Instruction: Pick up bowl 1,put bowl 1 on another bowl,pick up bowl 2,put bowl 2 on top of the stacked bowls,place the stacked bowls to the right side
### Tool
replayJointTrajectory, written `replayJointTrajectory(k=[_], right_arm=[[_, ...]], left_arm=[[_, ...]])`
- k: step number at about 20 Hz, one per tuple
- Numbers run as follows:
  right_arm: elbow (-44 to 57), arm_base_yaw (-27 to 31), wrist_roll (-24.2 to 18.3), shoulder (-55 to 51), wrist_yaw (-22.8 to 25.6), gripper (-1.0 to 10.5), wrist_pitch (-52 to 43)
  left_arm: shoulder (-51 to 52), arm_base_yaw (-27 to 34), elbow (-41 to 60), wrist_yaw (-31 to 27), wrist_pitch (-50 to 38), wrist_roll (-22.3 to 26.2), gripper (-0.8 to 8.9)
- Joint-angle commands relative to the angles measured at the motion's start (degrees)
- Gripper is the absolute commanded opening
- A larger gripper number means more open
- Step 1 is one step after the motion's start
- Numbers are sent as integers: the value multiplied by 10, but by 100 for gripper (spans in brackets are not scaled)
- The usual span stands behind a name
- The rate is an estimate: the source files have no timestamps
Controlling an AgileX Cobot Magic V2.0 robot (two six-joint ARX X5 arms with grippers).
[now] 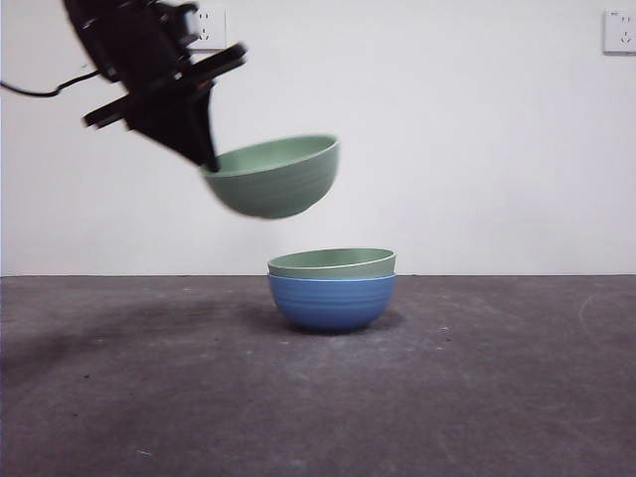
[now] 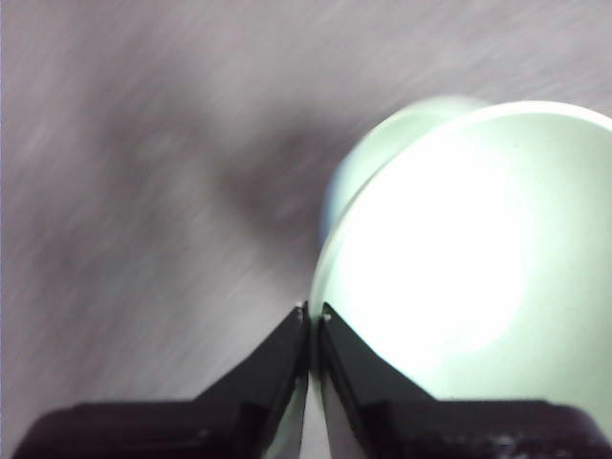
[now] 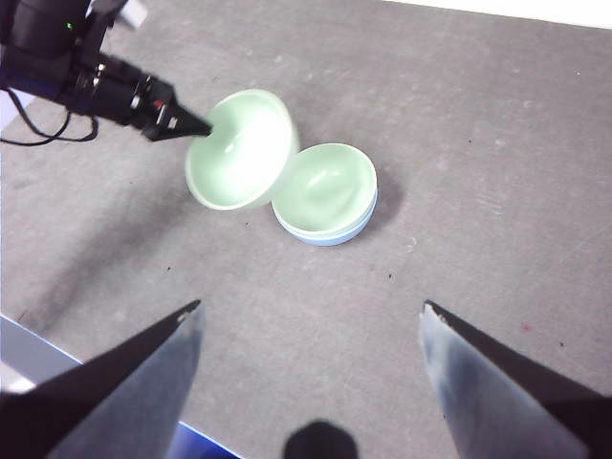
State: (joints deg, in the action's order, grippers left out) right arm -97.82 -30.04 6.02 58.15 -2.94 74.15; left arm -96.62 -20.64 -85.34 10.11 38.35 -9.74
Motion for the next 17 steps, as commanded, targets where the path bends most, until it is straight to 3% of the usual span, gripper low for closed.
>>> replayJointTrajectory(k=[1, 8, 17], right_arm=[[2, -1, -1, 0, 1, 379, -1], [2, -1, -5, 0, 1, 379, 0], [2, -1, -6, 0, 2, 379, 1]], left_arm=[[-18, -13, -26, 5, -17, -8, -6], [-143, -31, -141, 4, 19, -8, -6], [-224, -52, -154, -16, 22, -5, -7]])
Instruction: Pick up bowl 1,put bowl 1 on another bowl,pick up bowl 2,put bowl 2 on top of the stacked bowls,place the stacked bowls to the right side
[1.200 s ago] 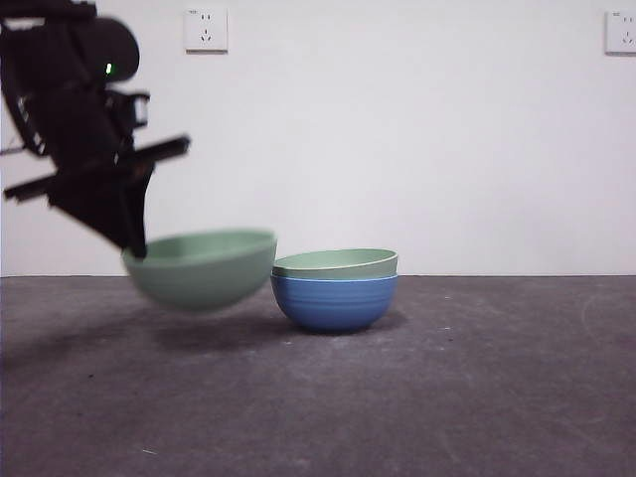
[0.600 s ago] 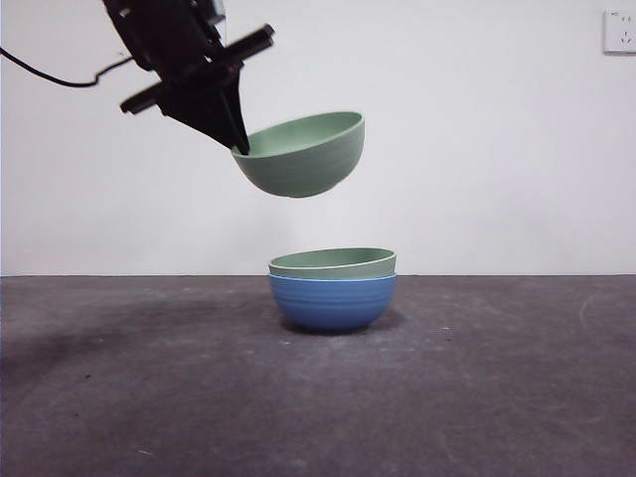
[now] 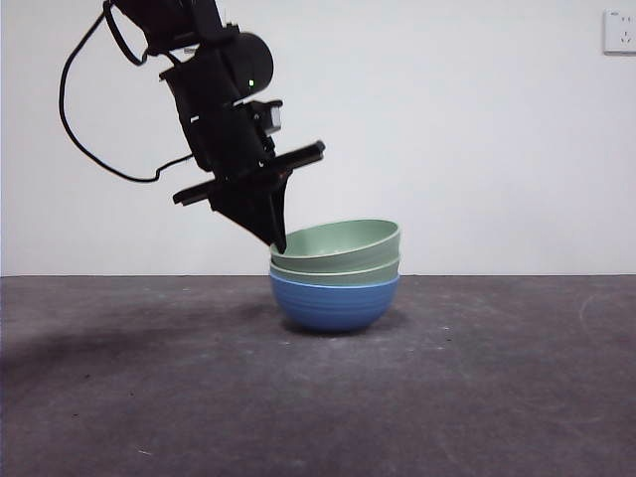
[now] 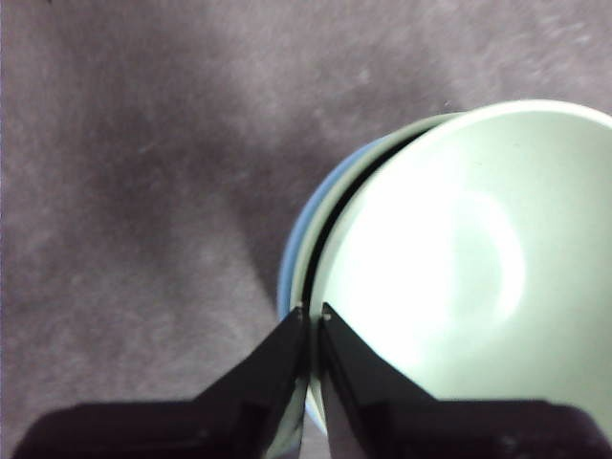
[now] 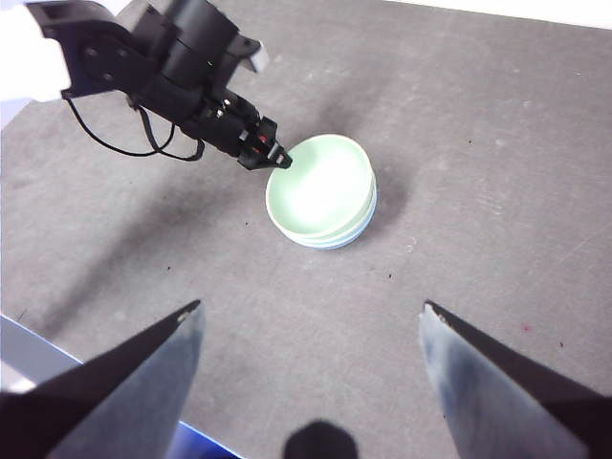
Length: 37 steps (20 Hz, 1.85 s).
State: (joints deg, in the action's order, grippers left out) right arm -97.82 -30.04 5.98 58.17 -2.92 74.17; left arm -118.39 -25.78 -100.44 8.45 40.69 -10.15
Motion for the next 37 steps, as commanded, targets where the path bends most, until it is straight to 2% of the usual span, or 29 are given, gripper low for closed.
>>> replayJointTrajectory(k=[1, 3, 6, 7, 13, 17, 20, 25, 33, 34, 37], right_arm=[[2, -1, -5, -1, 1, 379, 1], [2, -1, -5, 0, 1, 379, 1], [2, -1, -5, 0, 1, 379, 1], [2, -1, -5, 0, 1, 379, 1], [2, -1, -5, 22, 1, 380, 0], [2, 0, -5, 79, 2, 380, -11], [2, 0, -5, 145, 1, 381, -56], [2, 3, -1, 279, 1, 382, -108], [2, 50, 37, 481, -2, 383, -220], [2, 57, 39, 496, -6, 382, -232], [2, 75, 61, 542, -66, 382, -273]], left_arm=[[-6, -1, -3, 2, -6, -1, -8], [-6, -1, -3, 10, -12, -2, 16], [-6, -1, -6, 12, -2, -2, 352], [-5, -1, -9, 22, 4, -1, 365], [52, 10, -38, 37, 56, 17, 365], [162, 28, -40, 19, 114, 68, 365], [257, 34, -40, -12, 162, 97, 365], [384, 33, -40, -12, 240, 109, 365], [476, 33, -40, -10, 328, 114, 365], [477, 33, -40, -10, 335, 117, 365], [477, 33, -40, -9, 349, 117, 365]])
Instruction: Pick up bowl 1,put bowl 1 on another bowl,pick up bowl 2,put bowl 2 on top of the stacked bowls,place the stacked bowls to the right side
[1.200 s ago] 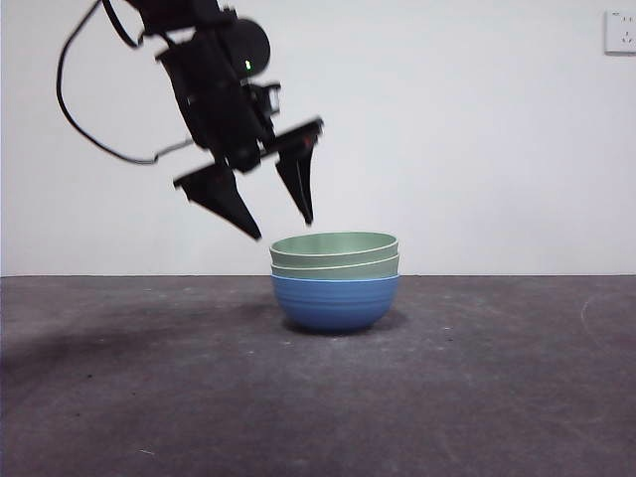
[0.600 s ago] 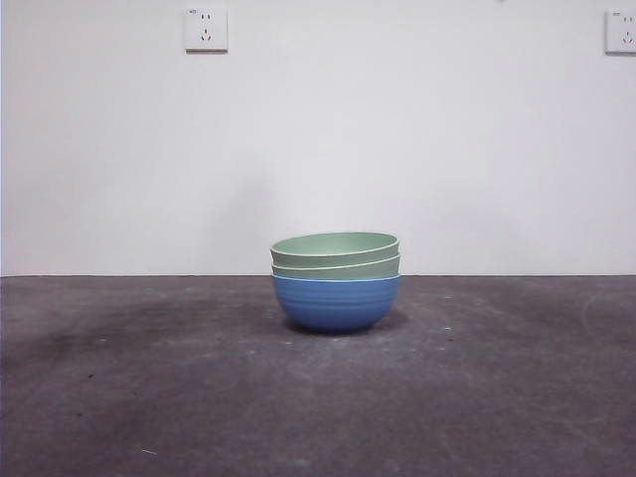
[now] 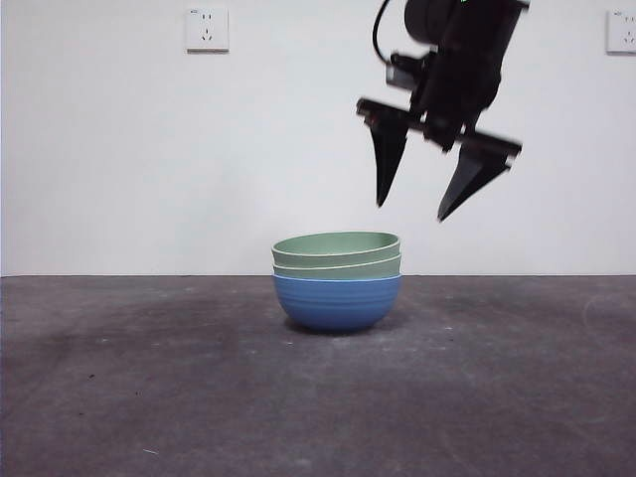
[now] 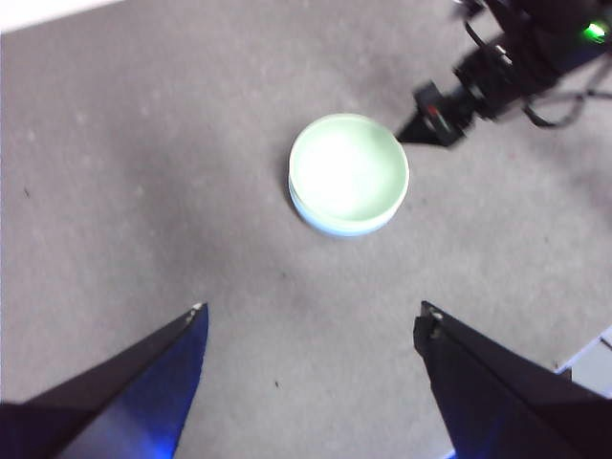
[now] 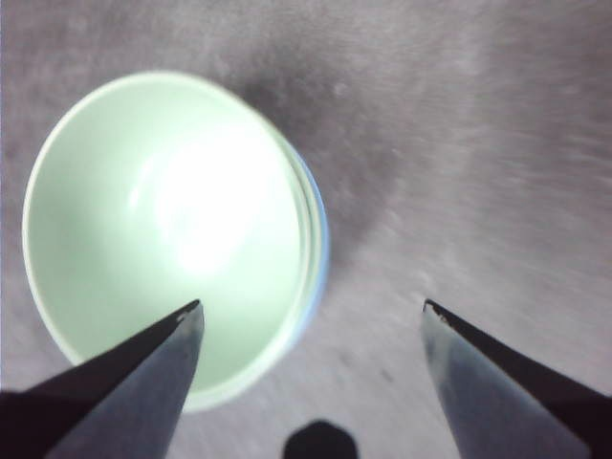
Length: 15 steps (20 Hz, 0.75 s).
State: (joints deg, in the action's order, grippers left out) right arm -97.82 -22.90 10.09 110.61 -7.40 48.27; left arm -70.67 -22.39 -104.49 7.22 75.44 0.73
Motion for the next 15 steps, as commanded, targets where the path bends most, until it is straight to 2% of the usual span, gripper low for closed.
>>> replayJointTrajectory(k=[1, 12, 13, 15], right_arm=[[2, 7, 24, 30, -31, 382, -26], [2, 11, 30, 111, -48, 373, -66], [2, 11, 30, 111, -48, 354, -68], [2, 11, 30, 113, -70, 234, -63]], left_arm=[[0, -1, 0, 4, 1, 8, 365], [0, -1, 0, 5, -1, 8, 365], [0, -1, 0, 5, -4, 8, 365], [0, -1, 0, 5, -9, 8, 365]])
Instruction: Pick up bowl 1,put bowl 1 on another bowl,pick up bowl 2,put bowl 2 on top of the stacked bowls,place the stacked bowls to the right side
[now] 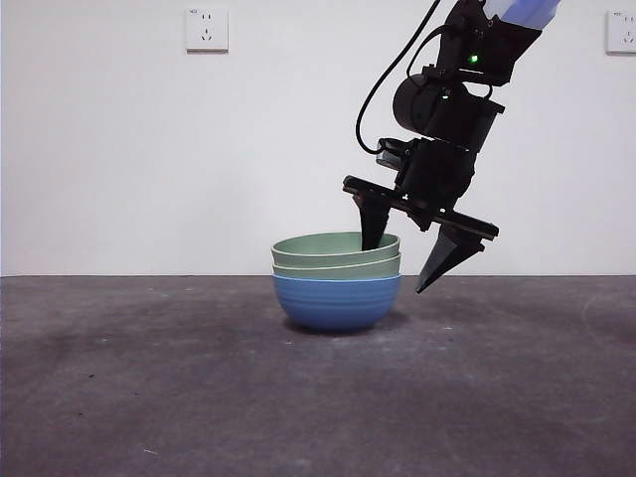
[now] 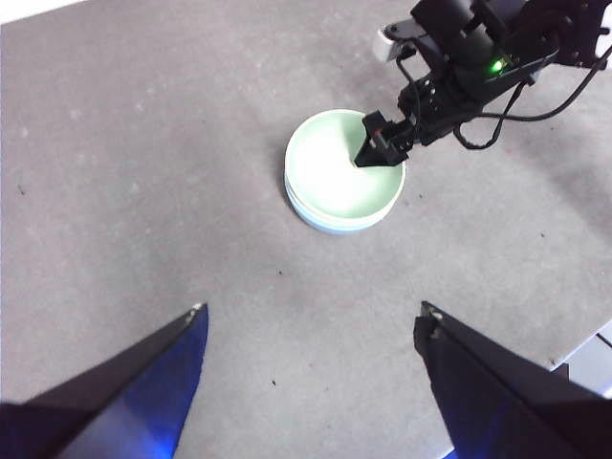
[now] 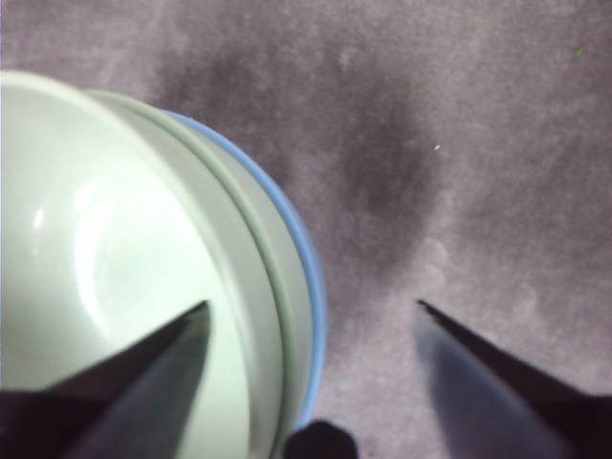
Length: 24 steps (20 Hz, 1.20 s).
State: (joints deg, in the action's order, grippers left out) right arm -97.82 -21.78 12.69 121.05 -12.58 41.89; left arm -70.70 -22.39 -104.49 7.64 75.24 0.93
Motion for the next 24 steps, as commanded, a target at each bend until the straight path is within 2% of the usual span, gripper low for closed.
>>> replayJointTrajectory(k=[1, 5, 7, 10, 19, 24], right_arm=[[2, 0, 3, 11, -30, 225, 3], [2, 0, 4, 17, -36, 198, 1], [2, 0, 4, 17, -36, 79, 0], [2, 0, 4, 17, -36, -14, 0], [2, 5, -4, -10, -39, -12, 17], [2, 41, -23, -59, -36, -13, 52]], left_arm=[[0, -1, 0, 1, -8, 6, 365], [0, -1, 0, 1, -9, 6, 365], [0, -1, 0, 1, -9, 6, 365], [0, -1, 0, 1, -11, 7, 365], [0, -1, 0, 1, -10, 8, 365], [0, -1, 0, 1, -10, 10, 365]])
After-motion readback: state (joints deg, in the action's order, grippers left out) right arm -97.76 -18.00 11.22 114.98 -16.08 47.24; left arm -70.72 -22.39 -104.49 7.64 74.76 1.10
